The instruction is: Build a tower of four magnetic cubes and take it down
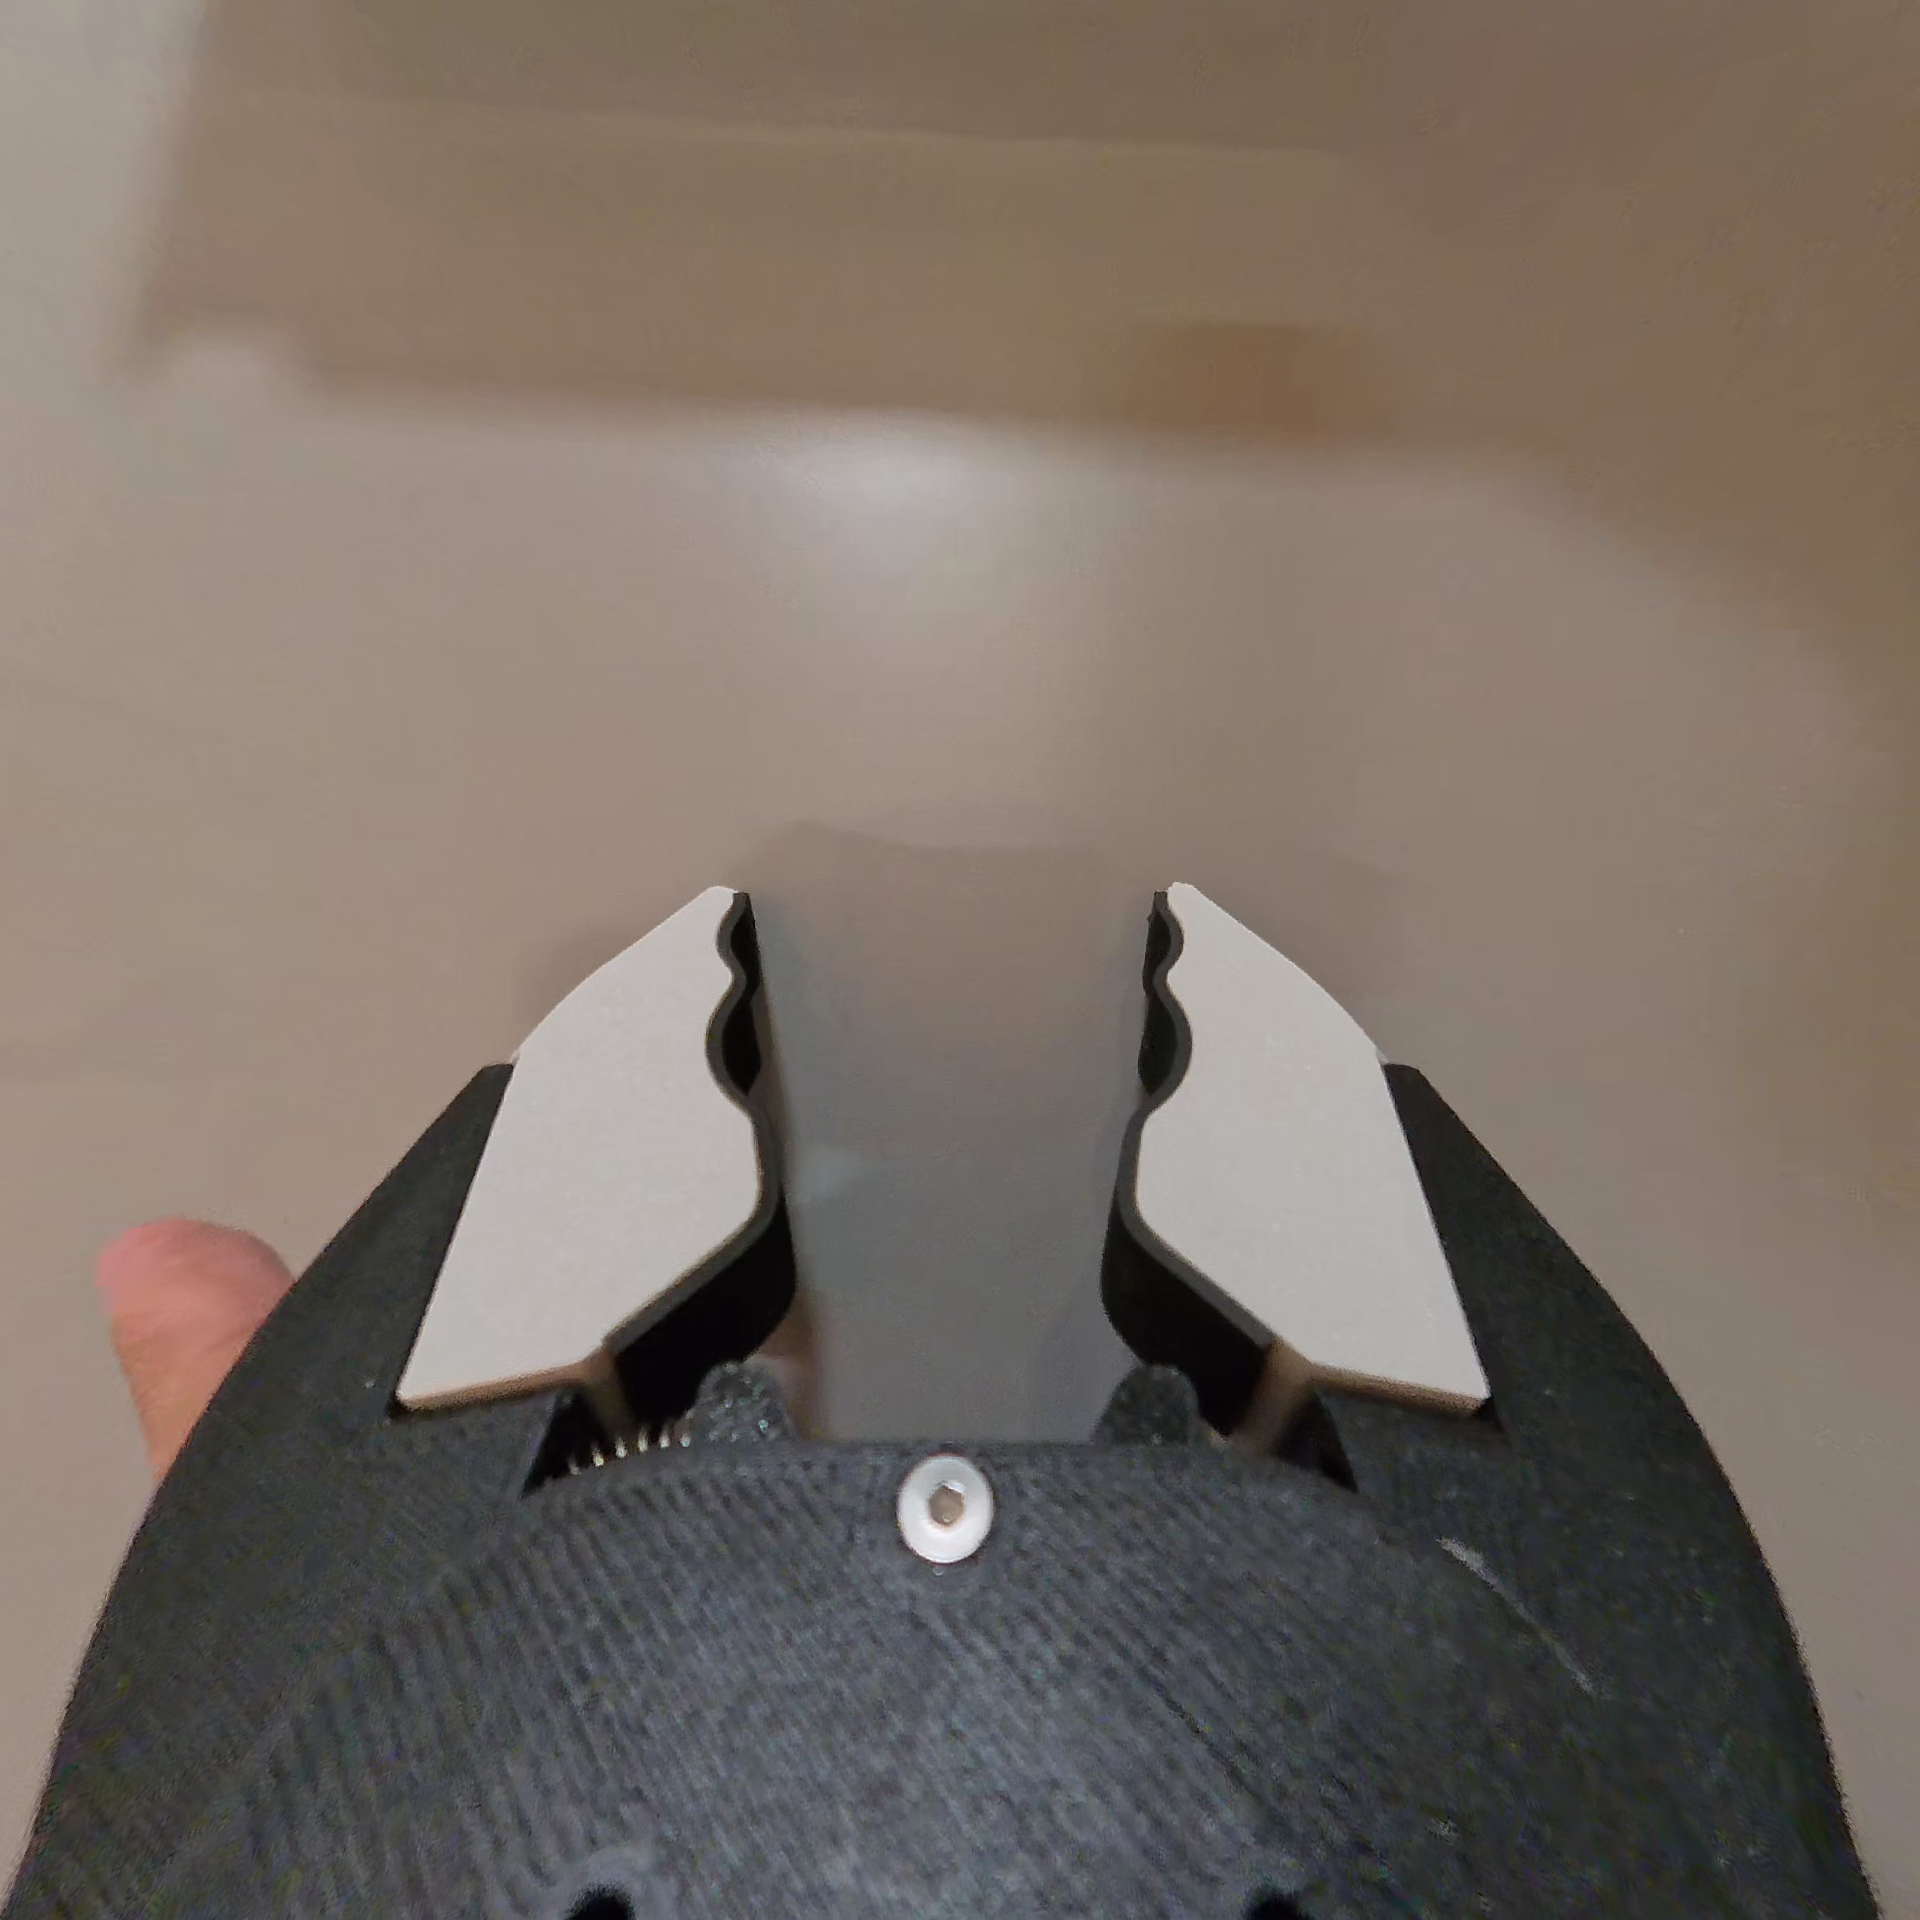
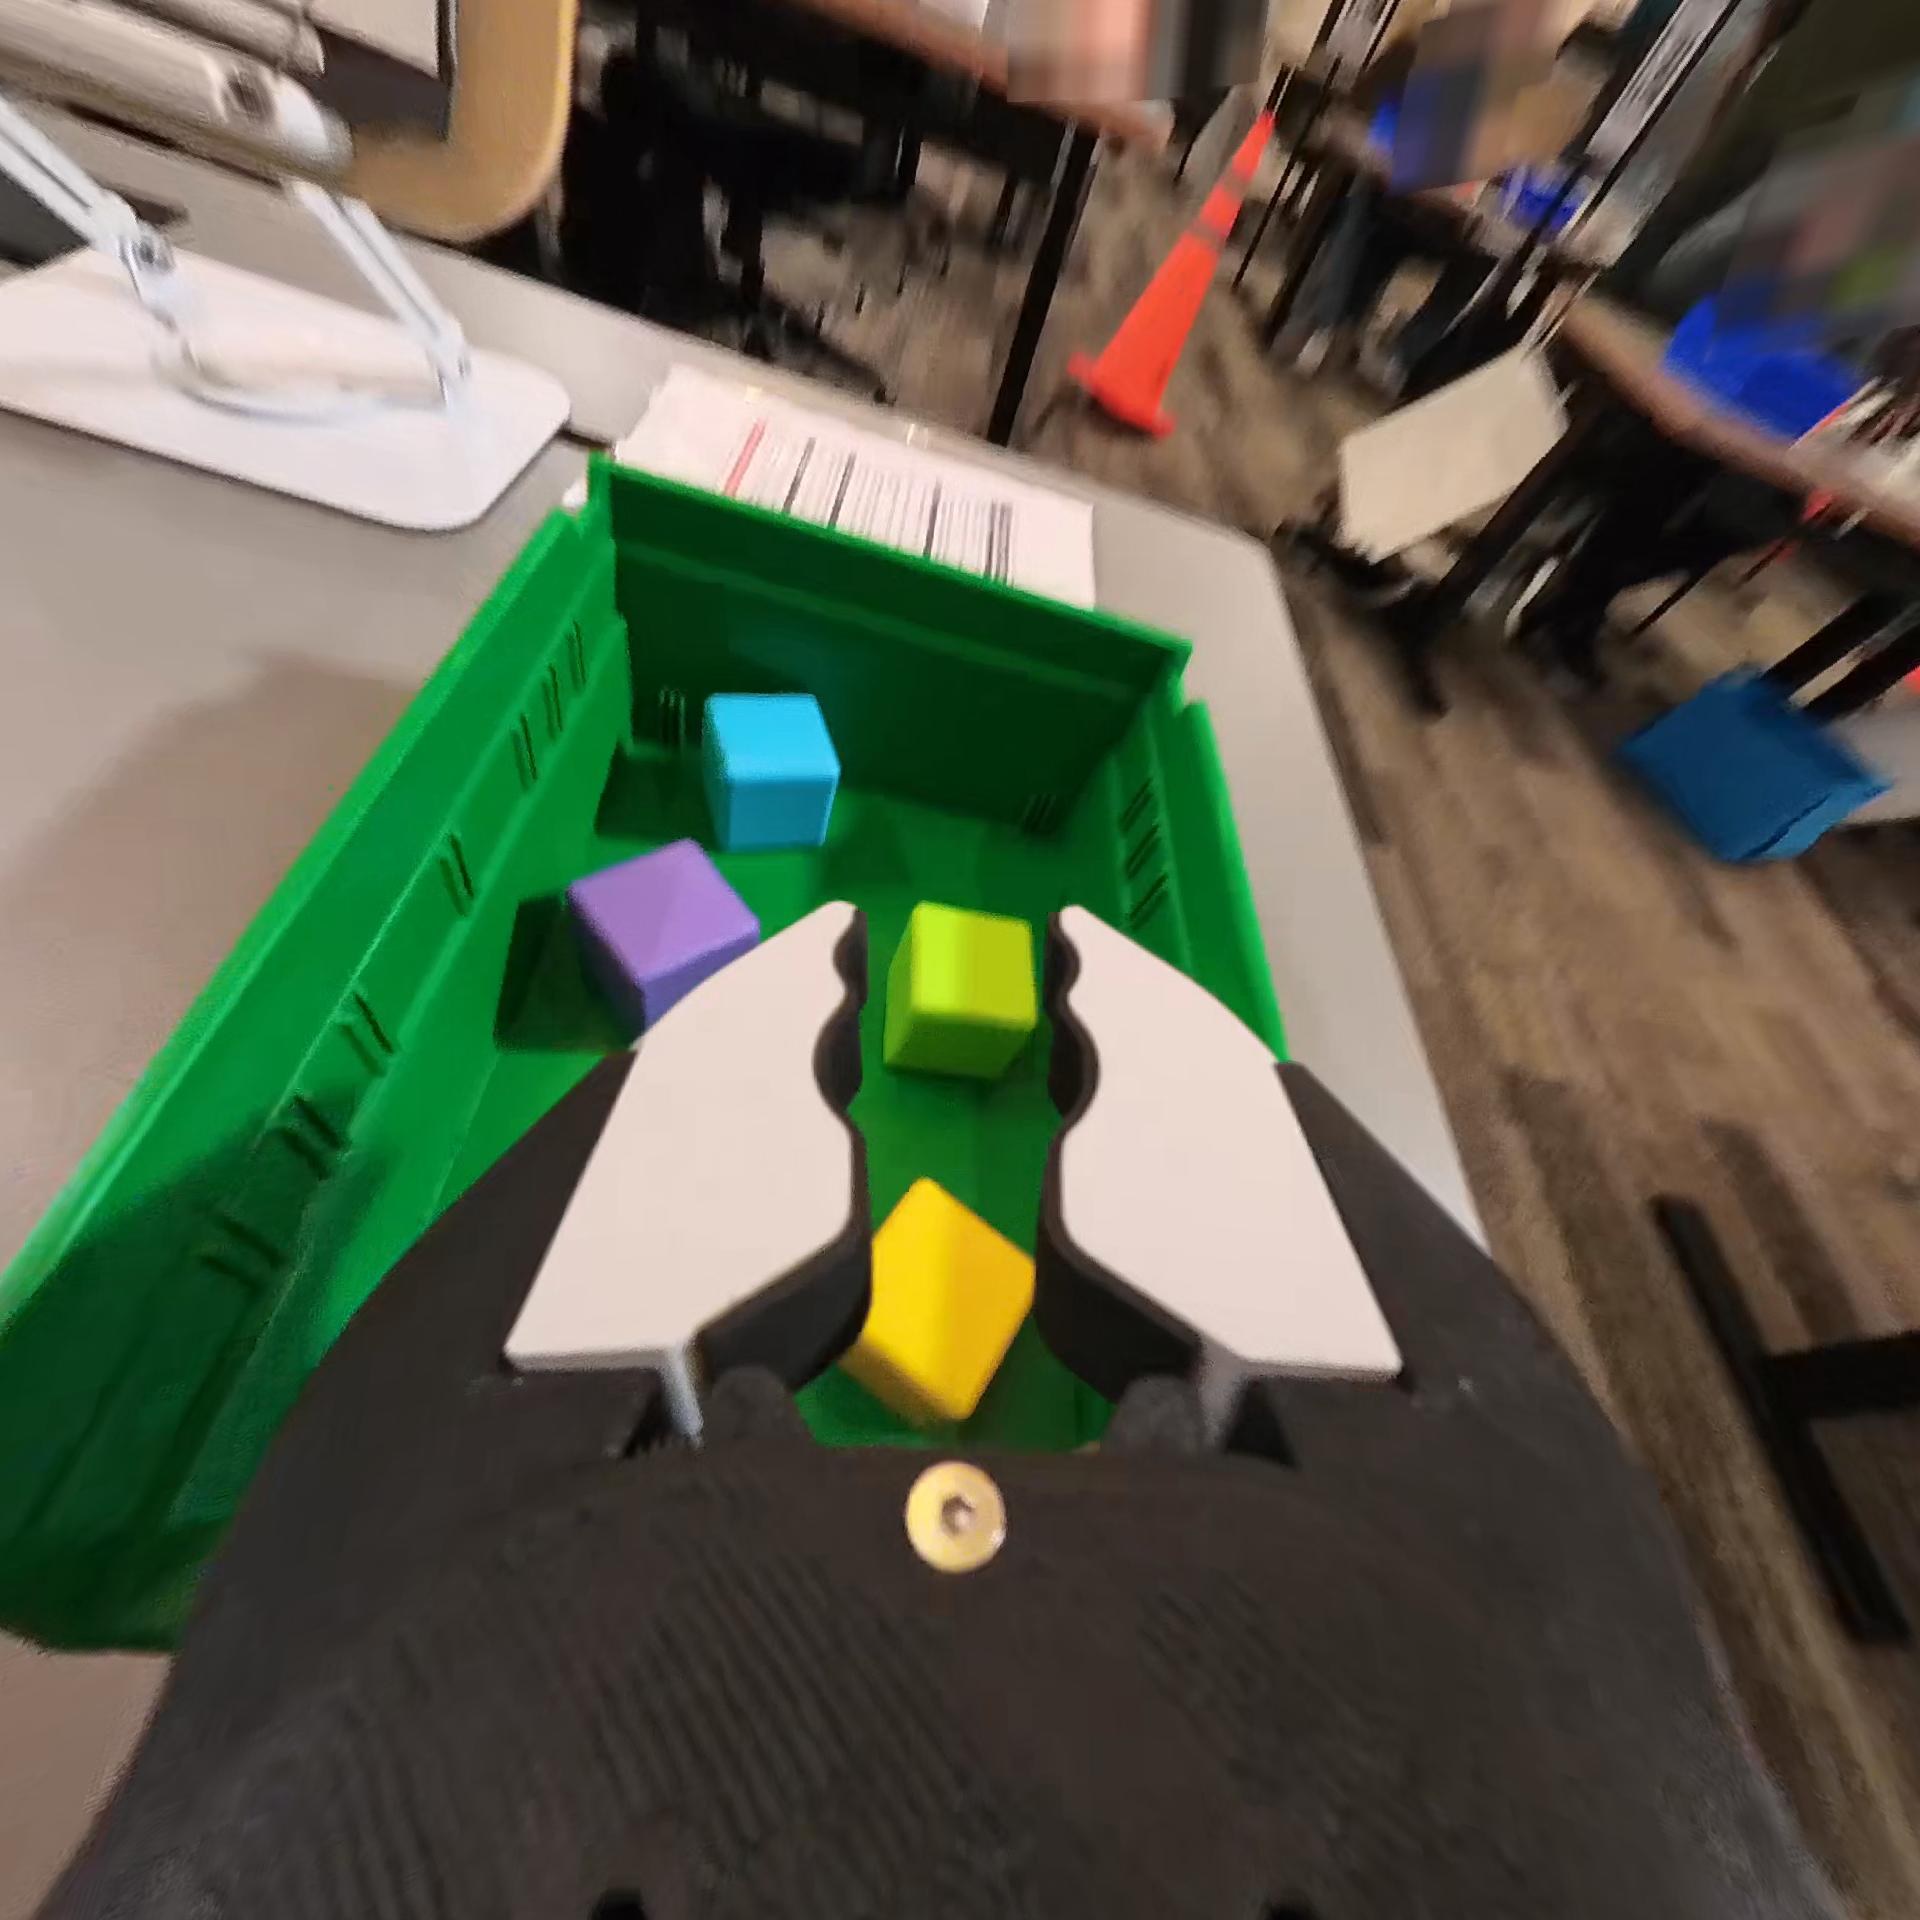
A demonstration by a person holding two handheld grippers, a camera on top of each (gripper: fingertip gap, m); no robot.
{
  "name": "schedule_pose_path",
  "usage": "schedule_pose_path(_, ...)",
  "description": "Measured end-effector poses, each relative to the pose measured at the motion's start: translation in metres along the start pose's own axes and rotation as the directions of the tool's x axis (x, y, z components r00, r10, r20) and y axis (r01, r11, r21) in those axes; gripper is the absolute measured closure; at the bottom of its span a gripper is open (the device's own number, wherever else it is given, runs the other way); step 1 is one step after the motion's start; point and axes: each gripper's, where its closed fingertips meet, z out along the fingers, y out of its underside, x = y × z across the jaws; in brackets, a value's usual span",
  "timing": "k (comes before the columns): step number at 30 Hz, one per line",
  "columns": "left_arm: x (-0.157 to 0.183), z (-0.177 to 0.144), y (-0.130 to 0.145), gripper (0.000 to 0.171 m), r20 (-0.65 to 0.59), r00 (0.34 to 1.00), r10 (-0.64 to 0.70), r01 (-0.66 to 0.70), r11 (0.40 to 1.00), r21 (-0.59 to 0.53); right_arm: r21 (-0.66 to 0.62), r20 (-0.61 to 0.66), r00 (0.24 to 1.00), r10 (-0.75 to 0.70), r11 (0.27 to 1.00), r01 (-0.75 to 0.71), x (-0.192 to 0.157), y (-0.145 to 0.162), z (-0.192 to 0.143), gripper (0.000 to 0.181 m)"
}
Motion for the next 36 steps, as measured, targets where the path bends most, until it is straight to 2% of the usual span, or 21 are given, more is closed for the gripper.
schedule_pose_path(3,0.003,0.0,-0.004,0.098,-0.012,1.0,-0.029,0.029,0.999,0.016,0.103,-0.081,0.995,-0.049,0.993,0.057,0.006,-0.016,-0.006,0.148)
schedule_pose_path(7,0.005,-0.005,-0.023,0.098,0.0,0.999,-0.032,0.032,0.992,0.122,0.207,-0.235,0.97,-0.07,0.971,0.12,0.028,-0.027,-0.02,0.143)
schedule_pose_path(8,0.004,-0.007,-0.027,0.098,0.01,0.999,-0.042,0.041,0.99,0.138,0.184,-0.225,0.972,-0.068,0.977,0.111,0.03,-0.023,-0.019,0.133)
schedule_pose_path(12,-0.005,-0.02,-0.043,0.098,0.064,0.994,-0.087,0.071,0.973,0.219,-0.028,-0.122,0.993,-0.004,1.0,0.001,0.05,0.005,-0.001,0.116)
schedule_pose_path(14,-0.007,-0.028,-0.05,0.098,0.08,0.99,-0.118,0.094,0.962,0.258,-0.13,-0.091,0.996,0.0,0.991,-0.012,0.069,0.017,0.013,0.115)
schedule_pose_path(16,-0.006,-0.034,-0.057,0.098,0.087,0.986,-0.14,0.11,0.952,0.286,-0.29,-0.02,1.0,0.013,0.957,-0.018,0.083,0.036,0.031,0.108)
schedule_pose_path(17,-0.004,-0.037,-0.061,0.098,0.088,0.986,-0.142,0.111,0.95,0.293,-0.372,0.054,0.998,0.04,0.928,-0.017,0.082,0.046,0.04,0.11)
schedule_pose_path(18,-0.002,-0.039,-0.064,0.098,0.093,0.986,-0.141,0.108,0.948,0.299,-0.431,0.148,0.986,0.074,0.902,-0.003,0.077,0.054,0.047,0.121)
schedule_pose_path(19,0.001,-0.042,-0.067,0.098,0.1,0.985,-0.139,0.103,0.946,0.306,-0.456,0.224,0.97,0.097,0.89,0.016,0.072,0.057,0.054,0.136)
schedule_pose_path(21,0.007,-0.047,-0.072,0.098,0.115,0.984,-0.133,0.089,0.943,0.321,-0.475,0.277,0.955,0.108,0.879,0.039,0.072,0.061,0.068,0.162)
schedule_pose_path(23,0.012,-0.054,-0.072,0.098,0.141,0.981,-0.137,0.084,0.941,0.328,-0.548,0.326,0.931,0.166,0.835,0.043,0.066,0.071,0.073,0.16)
schedule_pose_path(25,0.018,-0.063,-0.067,0.098,0.158,0.975,-0.155,0.096,0.939,0.331,-0.645,0.376,0.898,0.228,0.76,0.077,0.053,0.087,0.07,0.146)
schedule_pose_path(28,0.027,-0.081,-0.054,0.098,0.171,0.962,-0.214,0.14,0.921,0.363,-0.738,0.361,0.924,0.127,0.645,0.2,0.056,0.118,0.067,0.15)
schedule_pose_path(30,0.032,-0.094,-0.045,0.098,0.18,0.949,-0.257,0.17,0.903,0.395,-0.739,0.391,0.903,0.178,0.645,0.193,0.048,0.114,0.066,0.169)
schedule_pose_path(36,0.035,-0.133,-0.026,0.098,0.246,0.898,-0.365,0.217,0.854,0.474,-0.786,0.346,0.902,0.257,0.605,0.129,0.043,0.115,0.058,0.174)
